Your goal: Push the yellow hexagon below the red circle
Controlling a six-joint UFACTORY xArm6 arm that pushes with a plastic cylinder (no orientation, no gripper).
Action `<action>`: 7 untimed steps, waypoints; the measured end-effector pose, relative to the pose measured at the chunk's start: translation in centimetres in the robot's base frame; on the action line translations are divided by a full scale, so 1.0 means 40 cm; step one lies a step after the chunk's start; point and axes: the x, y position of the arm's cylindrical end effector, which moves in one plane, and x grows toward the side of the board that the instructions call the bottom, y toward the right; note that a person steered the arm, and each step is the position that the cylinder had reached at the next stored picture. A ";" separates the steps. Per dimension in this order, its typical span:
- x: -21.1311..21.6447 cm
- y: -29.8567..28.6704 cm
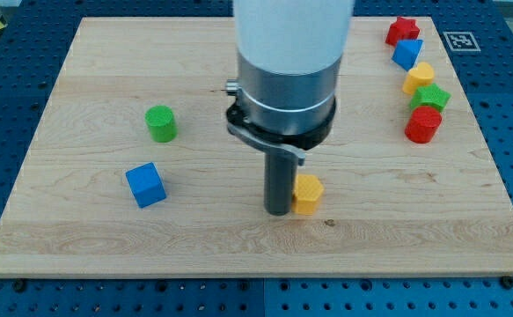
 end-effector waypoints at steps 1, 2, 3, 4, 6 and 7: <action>0.006 0.101; 0.001 0.211; -0.031 0.257; -0.042 0.266; -0.099 0.269; -0.120 0.285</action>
